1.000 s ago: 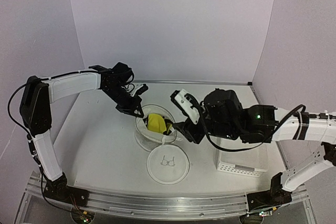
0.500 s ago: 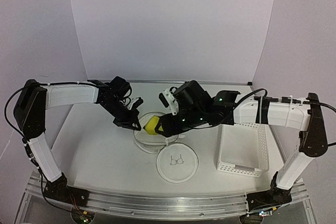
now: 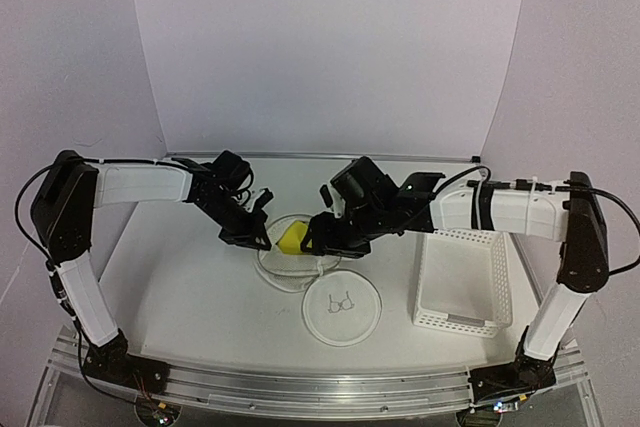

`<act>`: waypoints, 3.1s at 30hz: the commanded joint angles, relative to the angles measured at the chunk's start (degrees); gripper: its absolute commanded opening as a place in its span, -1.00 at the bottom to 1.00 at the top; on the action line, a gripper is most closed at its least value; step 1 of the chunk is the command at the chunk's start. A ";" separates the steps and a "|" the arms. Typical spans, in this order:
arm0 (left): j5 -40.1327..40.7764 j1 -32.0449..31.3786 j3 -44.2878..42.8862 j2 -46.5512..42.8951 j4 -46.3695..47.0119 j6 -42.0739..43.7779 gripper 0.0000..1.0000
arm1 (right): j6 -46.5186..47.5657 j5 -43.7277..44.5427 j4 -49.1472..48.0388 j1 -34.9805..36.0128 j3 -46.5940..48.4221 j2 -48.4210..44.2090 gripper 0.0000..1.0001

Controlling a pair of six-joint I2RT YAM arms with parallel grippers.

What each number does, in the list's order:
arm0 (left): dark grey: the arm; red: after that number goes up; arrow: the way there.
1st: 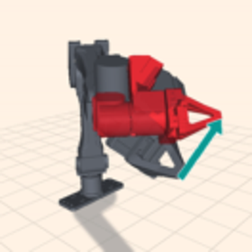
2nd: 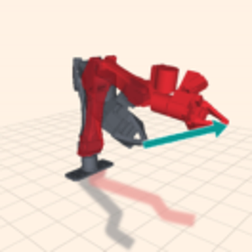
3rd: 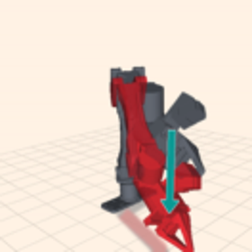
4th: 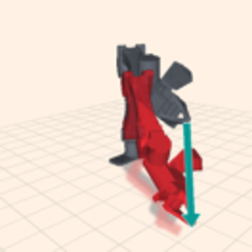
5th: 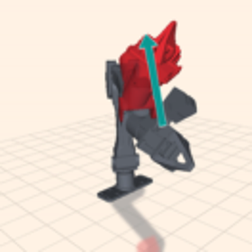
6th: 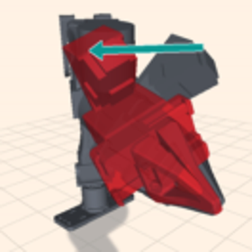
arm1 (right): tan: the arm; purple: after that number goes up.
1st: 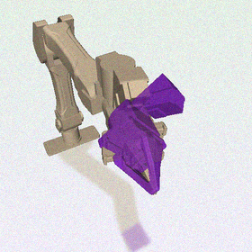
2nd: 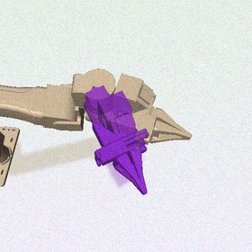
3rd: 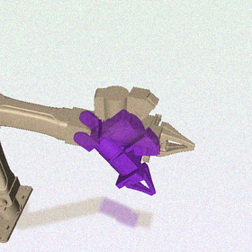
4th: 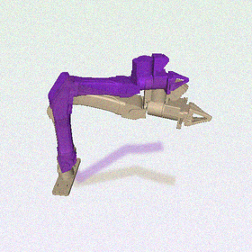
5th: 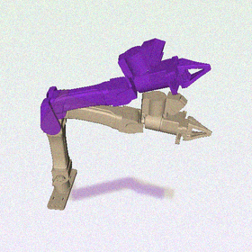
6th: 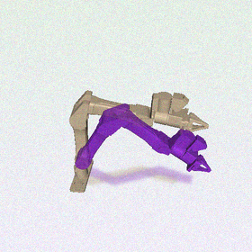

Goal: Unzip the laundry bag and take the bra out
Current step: Pick up the bra from the laundry bag.

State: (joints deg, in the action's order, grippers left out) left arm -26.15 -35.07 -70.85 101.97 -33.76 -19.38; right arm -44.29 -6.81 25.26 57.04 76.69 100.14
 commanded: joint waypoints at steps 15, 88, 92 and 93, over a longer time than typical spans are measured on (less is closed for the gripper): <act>0.16 0.09 -0.97 1.74 2.46 -0.49 -1.00 | -4.09 6.12 -2.46 -1.73 0.64 3.41 0.25; -1.43 0.06 -0.25 1.87 2.95 0.22 -1.00 | 7.47 13.26 -1.69 -2.80 14.00 12.66 -0.17; -1.52 0.07 -0.34 2.00 2.91 0.22 -1.00 | 8.04 13.91 -1.70 -2.82 15.07 12.66 -0.16; -1.49 0.06 -0.34 1.93 2.91 0.22 -1.00 | 8.12 13.91 -1.70 -2.81 15.33 12.83 -0.17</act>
State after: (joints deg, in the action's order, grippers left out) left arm -26.85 -35.07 -70.78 104.09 -32.42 -19.53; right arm -37.39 5.45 26.06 54.30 88.58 116.57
